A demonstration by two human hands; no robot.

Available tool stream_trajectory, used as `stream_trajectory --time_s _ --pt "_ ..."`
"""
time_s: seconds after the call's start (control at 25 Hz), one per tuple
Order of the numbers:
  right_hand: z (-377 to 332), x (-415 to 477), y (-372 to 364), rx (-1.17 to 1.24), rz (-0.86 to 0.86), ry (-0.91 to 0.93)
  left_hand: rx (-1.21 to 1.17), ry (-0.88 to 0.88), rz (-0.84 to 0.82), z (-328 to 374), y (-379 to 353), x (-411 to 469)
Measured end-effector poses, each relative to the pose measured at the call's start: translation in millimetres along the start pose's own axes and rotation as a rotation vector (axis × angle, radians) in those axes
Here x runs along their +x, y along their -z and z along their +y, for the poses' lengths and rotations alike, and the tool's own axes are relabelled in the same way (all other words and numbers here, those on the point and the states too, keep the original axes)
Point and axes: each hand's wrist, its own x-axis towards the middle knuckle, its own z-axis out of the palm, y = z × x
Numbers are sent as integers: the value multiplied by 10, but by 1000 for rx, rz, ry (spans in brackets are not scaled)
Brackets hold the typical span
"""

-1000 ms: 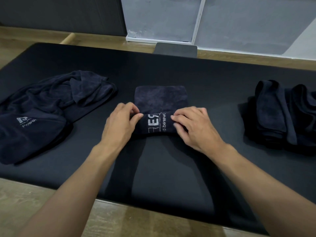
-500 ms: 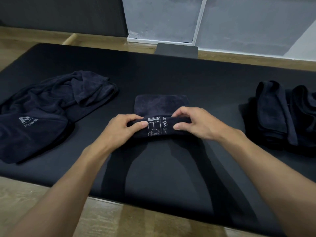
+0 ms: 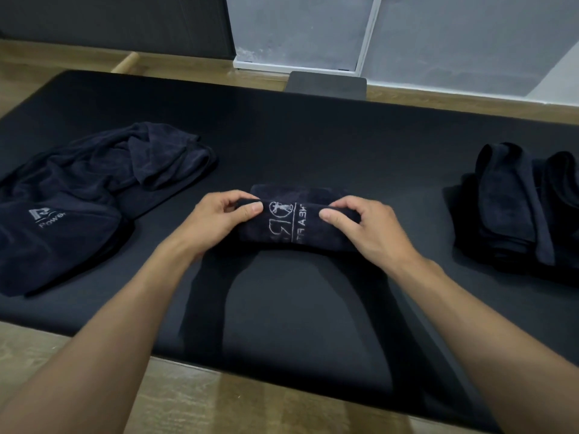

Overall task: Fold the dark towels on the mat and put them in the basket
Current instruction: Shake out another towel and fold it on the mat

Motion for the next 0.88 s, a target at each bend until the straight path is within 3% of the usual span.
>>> stream_trajectory --time_s 0.08,0.2,0.32,0.4,0.48,0.64,0.68,0.76,0.88 --pt "-18 134 -20 -105 90 -11 73 42 50 38 -49 51" --pt "-23 170 -91 -353 320 358 267 92 231 89 -97 104" --pt "135 -89 -251 -556 274 577 541 -2 394 148 -192 89" --pt "159 -69 -221 -582 186 538 633 -199 465 123 -275 30" --pt "48 94 -85 -505 32 397 591 -390 425 20 -287 -32" --pt "-113 397 212 -147 -318 46 598 -260 136 -49 -159 -41" --pt "-110 450 260 -33 -362 -43 498 -217 111 -12 -132 3" --pt "-102 516 262 73 -338 -142 175 -107 94 76 -118 122" --pt "-44 422 87 -230 -49 139 21 54 161 132 -151 388"
